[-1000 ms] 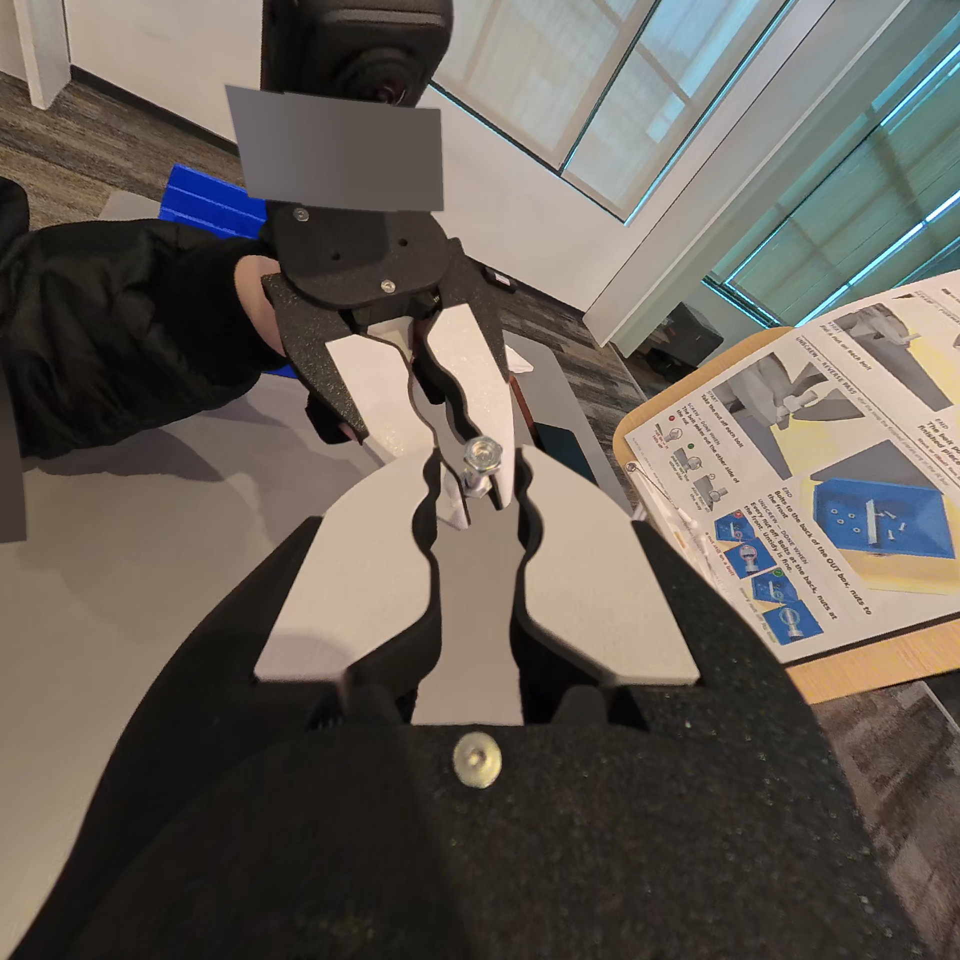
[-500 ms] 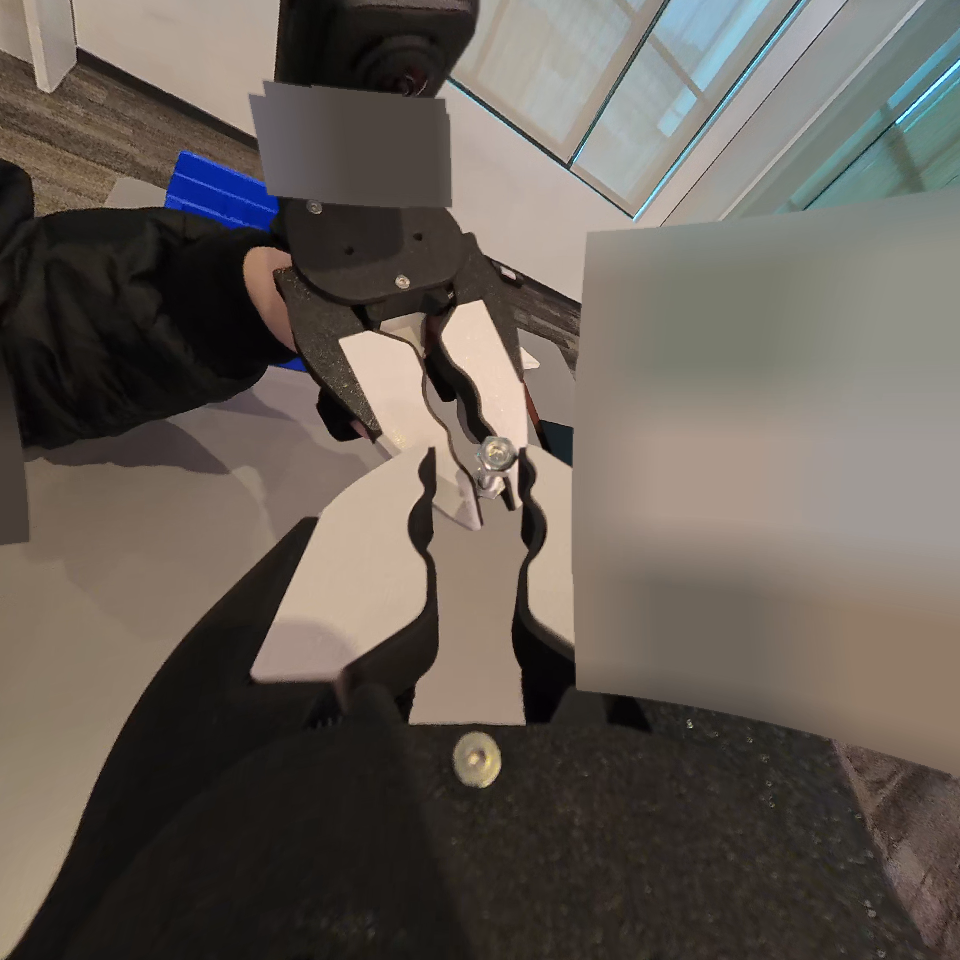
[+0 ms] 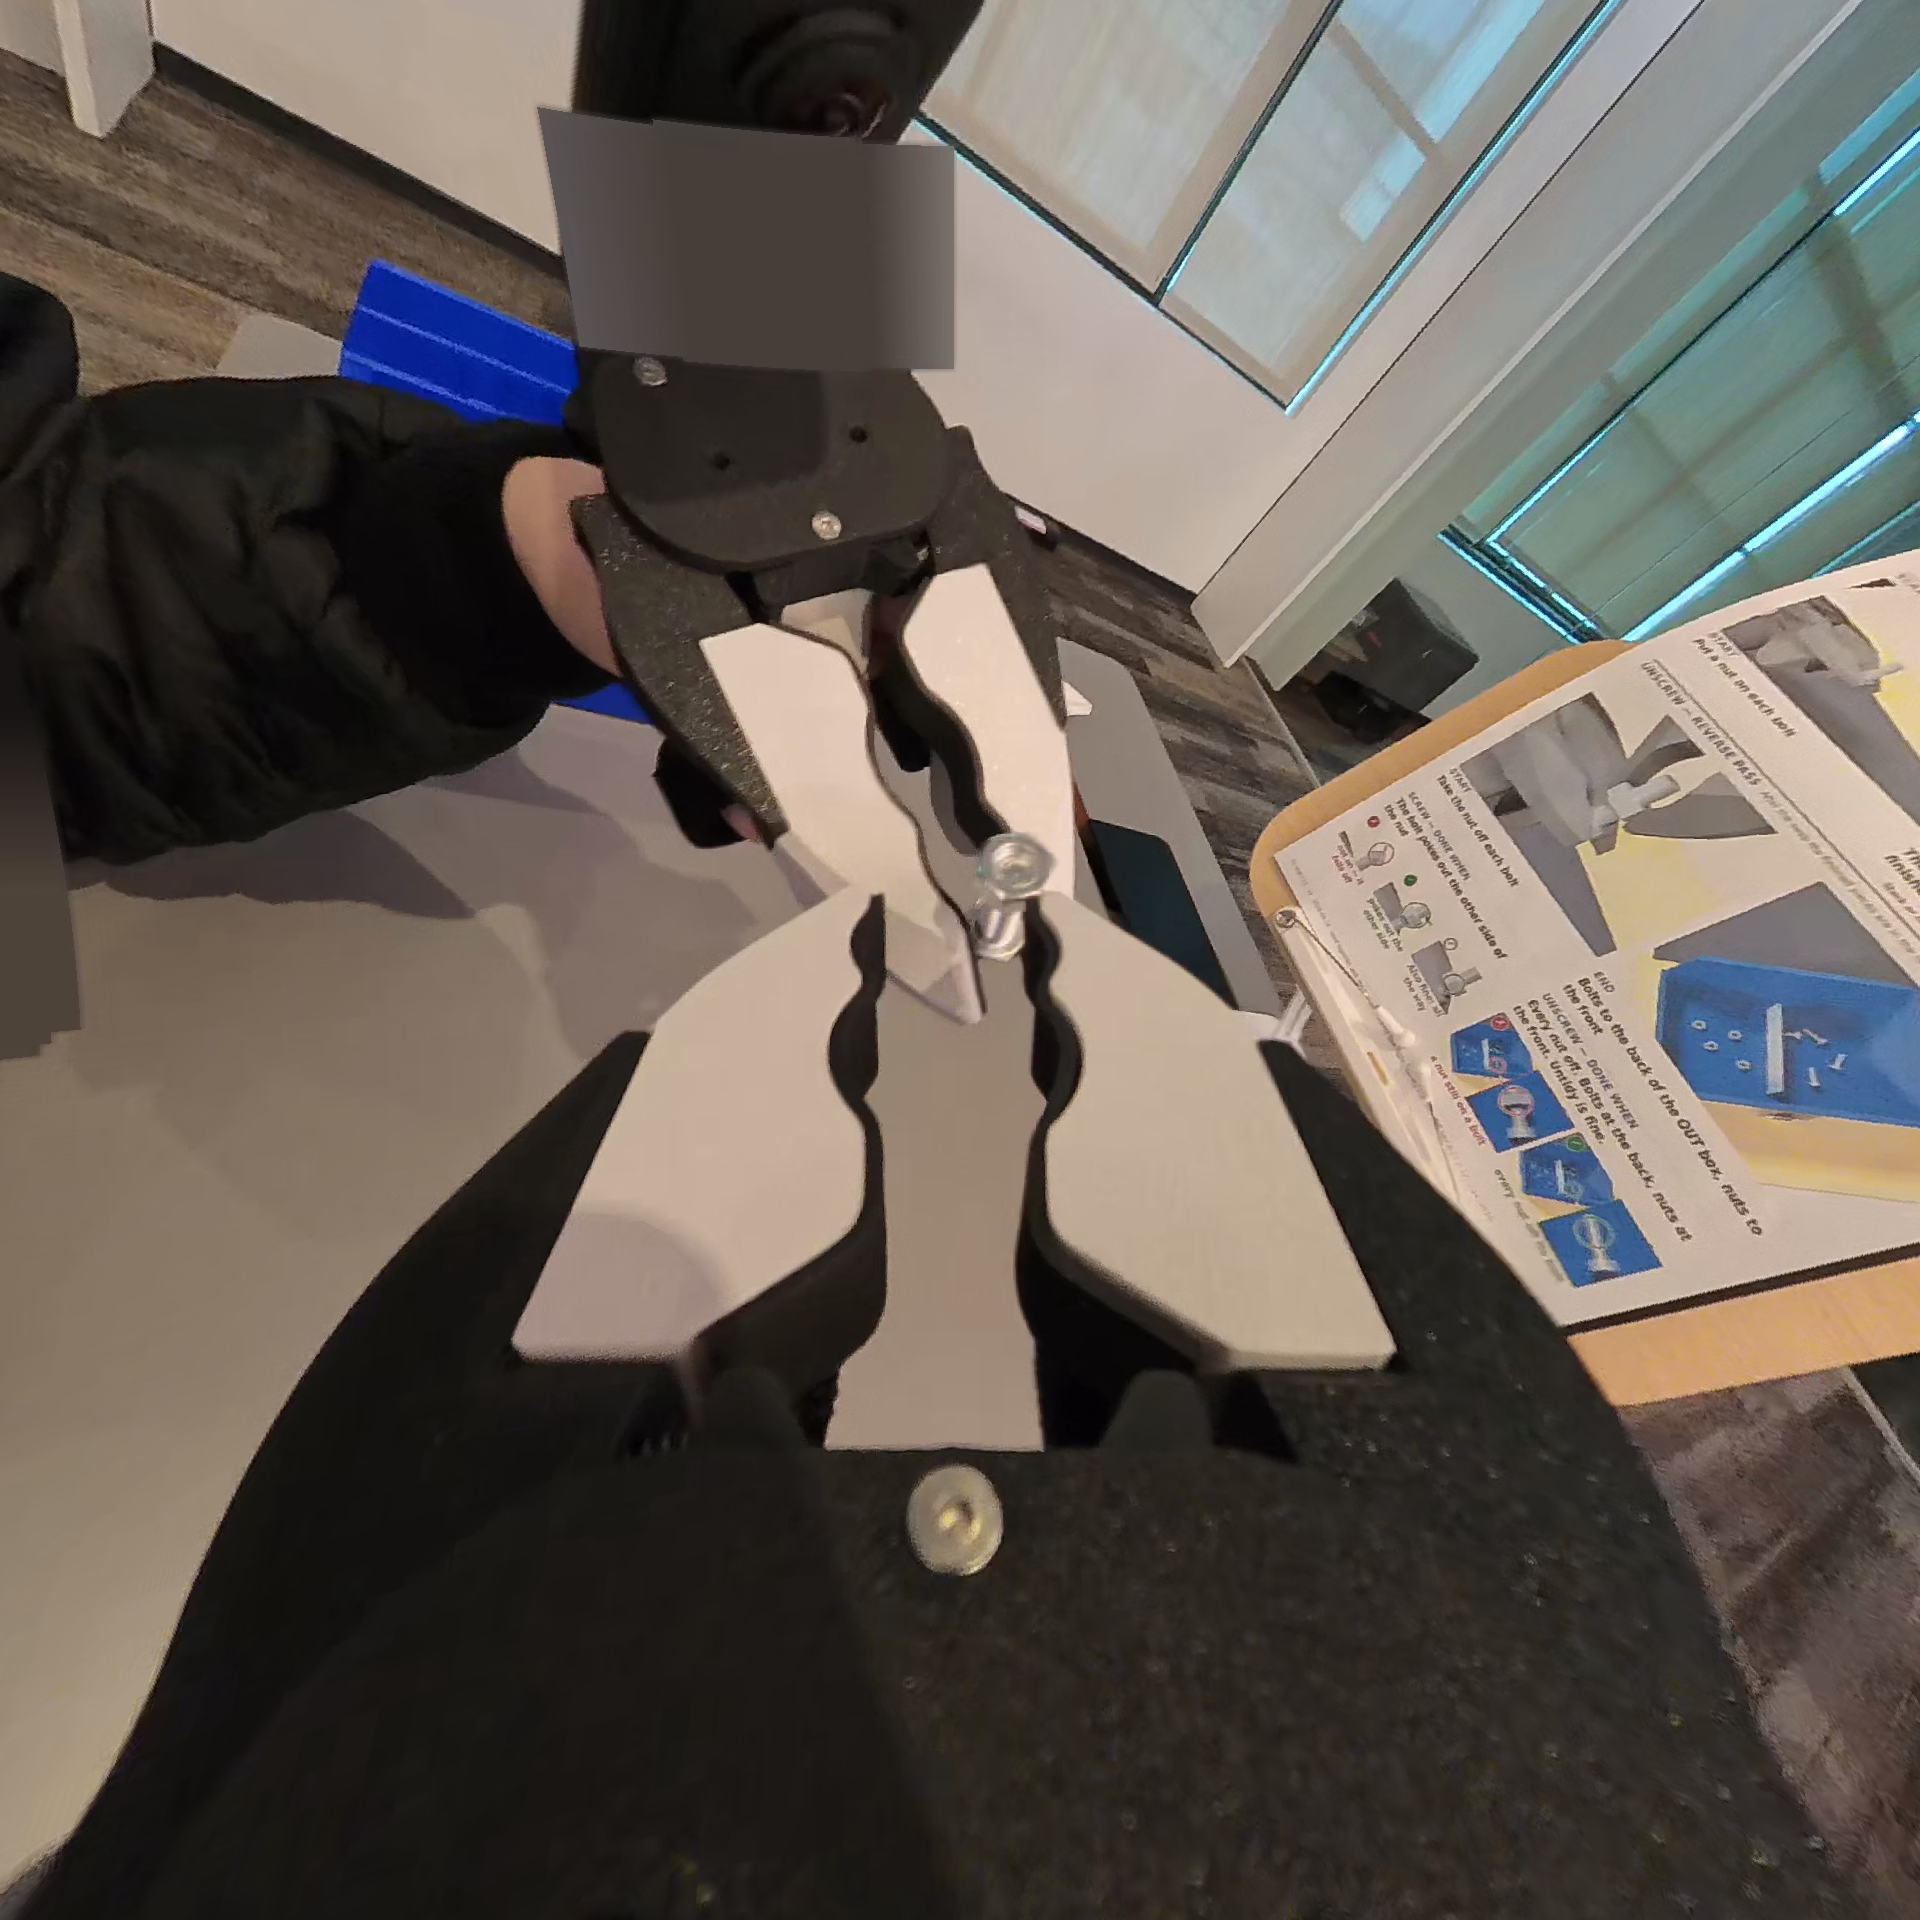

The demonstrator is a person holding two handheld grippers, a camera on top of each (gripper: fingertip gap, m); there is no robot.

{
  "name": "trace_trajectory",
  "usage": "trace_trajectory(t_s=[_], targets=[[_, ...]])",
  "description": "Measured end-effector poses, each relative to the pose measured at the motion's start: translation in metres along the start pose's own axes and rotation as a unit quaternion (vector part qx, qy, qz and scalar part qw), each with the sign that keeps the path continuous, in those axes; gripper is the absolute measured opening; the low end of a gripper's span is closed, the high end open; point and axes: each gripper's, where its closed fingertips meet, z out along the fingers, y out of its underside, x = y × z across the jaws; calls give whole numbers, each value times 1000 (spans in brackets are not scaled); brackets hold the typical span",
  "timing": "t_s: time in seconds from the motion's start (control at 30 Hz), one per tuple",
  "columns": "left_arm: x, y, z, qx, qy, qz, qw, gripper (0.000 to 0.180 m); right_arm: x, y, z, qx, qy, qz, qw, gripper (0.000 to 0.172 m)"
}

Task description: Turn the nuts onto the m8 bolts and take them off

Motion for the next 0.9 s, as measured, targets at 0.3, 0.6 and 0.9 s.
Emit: trace_trajectory(t_s=[0.3, 0.6, 0.9], targets=[[2, 1, 2, -4, 1, 4, 1000, 16, 3, -3, 4, 12, 13, -5, 1000, 31], [-15, 7, 1, -15, -44, -4, 999, 16, 11, 1, -3, 11, 19, 15, 1000, 25], [-26, 19, 6, -42, -68, -14, 997, 16, 14, 12, 7, -6, 20, 25, 999, 30]])
